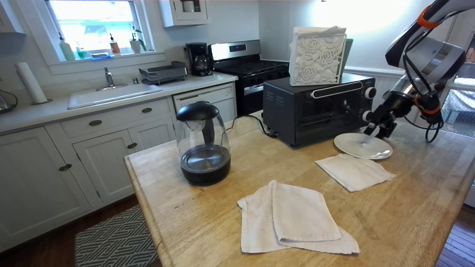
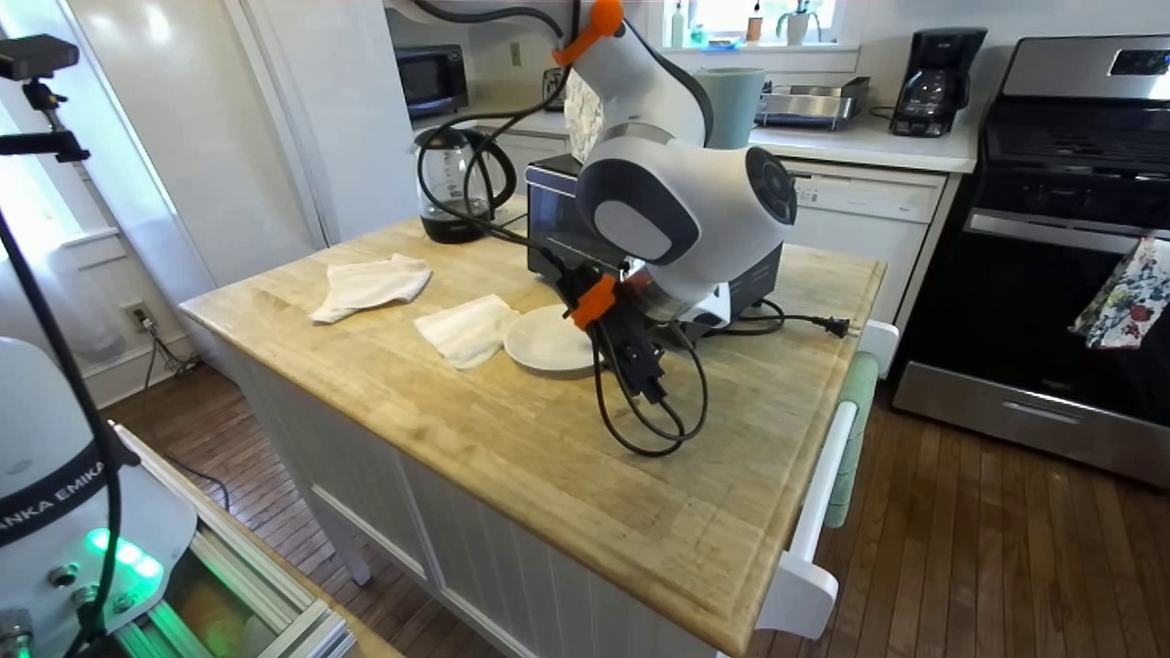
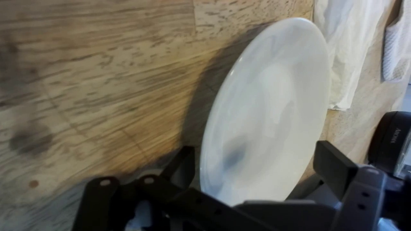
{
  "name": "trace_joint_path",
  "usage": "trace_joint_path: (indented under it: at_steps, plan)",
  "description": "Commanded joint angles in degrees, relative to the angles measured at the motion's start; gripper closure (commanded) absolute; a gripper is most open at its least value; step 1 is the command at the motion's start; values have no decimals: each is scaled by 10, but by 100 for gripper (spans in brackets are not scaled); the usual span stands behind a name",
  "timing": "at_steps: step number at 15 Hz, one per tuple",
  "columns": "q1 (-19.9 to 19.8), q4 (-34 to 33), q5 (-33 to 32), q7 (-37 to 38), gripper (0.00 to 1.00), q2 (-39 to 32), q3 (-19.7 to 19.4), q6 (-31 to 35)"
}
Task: Pick up the white plate and move it to the left of the table
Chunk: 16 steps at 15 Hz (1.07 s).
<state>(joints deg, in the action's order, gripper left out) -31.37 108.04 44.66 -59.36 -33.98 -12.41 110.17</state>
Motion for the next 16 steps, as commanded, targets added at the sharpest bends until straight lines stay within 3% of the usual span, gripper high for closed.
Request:
trace_joint_path:
  at_steps: [1,3,8,13,16]
  plan:
    - [-9,-24,1,4,27,-20,7,-28]
    - [-10,-28,3,6,32,-24,7,-30]
    - [-12,-32,6,10,67,-25,7,-31]
    - [-28,-46,12,15,100,-27,9,-84]
    - [-38,-61,17,20,100,-34,9,-134]
